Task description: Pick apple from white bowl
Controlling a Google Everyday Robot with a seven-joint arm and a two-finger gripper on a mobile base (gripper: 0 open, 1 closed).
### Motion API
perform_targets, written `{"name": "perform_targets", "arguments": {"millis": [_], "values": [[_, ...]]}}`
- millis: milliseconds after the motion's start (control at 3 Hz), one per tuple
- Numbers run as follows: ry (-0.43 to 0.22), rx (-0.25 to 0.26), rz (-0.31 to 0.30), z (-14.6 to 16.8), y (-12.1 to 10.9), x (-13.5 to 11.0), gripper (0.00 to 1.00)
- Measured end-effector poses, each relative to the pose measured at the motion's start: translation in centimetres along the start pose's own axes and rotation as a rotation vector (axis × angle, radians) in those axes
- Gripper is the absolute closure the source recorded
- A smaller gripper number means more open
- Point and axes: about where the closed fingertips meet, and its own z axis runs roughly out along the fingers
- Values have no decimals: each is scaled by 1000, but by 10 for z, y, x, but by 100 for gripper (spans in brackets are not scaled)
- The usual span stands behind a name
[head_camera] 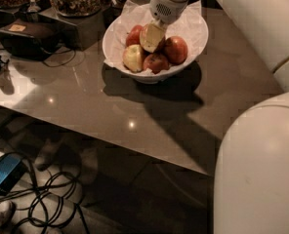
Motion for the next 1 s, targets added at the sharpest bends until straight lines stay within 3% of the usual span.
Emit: {"name": "perform_targets", "arguments": {"millis": [667, 1000], "values": [[15, -7, 21, -37, -3, -10, 100], [-7, -23, 1, -50, -3, -21, 100]]}}
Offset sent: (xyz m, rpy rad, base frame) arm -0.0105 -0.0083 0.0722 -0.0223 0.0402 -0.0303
